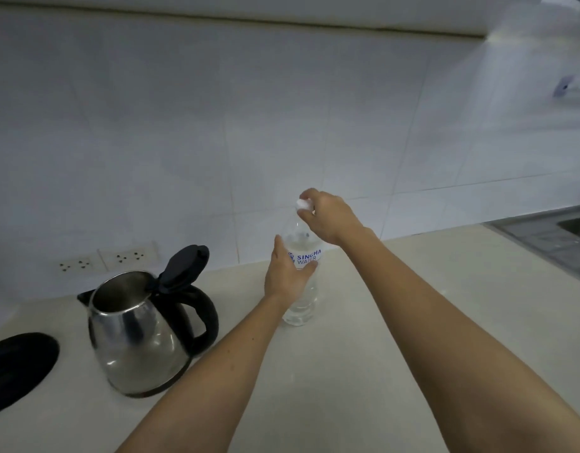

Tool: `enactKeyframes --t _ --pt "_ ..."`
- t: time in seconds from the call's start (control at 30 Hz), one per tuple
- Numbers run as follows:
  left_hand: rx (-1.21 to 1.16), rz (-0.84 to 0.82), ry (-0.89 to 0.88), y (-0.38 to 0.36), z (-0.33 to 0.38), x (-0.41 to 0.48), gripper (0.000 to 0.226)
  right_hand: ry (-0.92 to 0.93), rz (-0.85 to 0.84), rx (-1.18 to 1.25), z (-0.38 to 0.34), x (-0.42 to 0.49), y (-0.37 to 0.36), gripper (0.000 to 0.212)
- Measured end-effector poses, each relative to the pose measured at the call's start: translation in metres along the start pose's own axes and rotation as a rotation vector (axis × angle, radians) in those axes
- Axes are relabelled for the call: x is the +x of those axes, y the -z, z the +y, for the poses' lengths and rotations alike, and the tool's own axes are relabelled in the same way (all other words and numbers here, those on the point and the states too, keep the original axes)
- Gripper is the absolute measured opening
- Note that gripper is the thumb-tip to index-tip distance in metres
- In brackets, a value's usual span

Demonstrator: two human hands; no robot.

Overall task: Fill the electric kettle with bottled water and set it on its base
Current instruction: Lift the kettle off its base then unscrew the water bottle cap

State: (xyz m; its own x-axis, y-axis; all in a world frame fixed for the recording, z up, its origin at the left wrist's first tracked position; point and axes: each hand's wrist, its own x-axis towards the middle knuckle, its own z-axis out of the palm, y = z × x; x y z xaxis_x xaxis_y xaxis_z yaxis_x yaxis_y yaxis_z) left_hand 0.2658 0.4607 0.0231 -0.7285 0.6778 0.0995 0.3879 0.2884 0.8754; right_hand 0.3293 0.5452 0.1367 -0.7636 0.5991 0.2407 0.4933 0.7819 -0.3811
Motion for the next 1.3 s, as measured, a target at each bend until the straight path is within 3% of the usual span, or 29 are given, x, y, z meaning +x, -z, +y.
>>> enactKeyframes --t 0.13,0.3,0.5,0.73,0.9,1.17,1.3 --pt "-0.144 0.028 0.022 -0.008 -0.013 0.0 0.102 0.084 0.087 -0.084 -0.001 -0.002 -0.006 0.038" --pt "-0.1 0.119 0.01 -0.003 -0.022 -0.015 0.083 0.202 0.046 -0.282 -0.011 -0.016 -0.003 0.045" --pt "-0.109 0.147 -0.048 0.015 -0.024 -0.047 0.069 0.189 0.069 -0.308 -0.032 -0.044 -0.003 0.033" --pt "-0.125 0.089 -0.134 0.088 -0.031 -0.098 0.056 0.22 0.08 -0.149 -0.107 -0.069 0.018 0.028" --pt "-0.188 0.14 -0.175 0.175 -0.072 -0.166 0.063 0.339 0.006 -0.144 -0.209 -0.11 -0.003 0.032" --pt "-0.021 0.205 -0.173 0.248 -0.113 -0.194 0.072 0.38 -0.102 0.039 -0.259 -0.13 -0.038 0.032" --pt "0.049 0.248 -0.106 0.302 -0.144 -0.21 0.052 0.468 -0.142 0.072 -0.309 -0.137 -0.068 0.03"
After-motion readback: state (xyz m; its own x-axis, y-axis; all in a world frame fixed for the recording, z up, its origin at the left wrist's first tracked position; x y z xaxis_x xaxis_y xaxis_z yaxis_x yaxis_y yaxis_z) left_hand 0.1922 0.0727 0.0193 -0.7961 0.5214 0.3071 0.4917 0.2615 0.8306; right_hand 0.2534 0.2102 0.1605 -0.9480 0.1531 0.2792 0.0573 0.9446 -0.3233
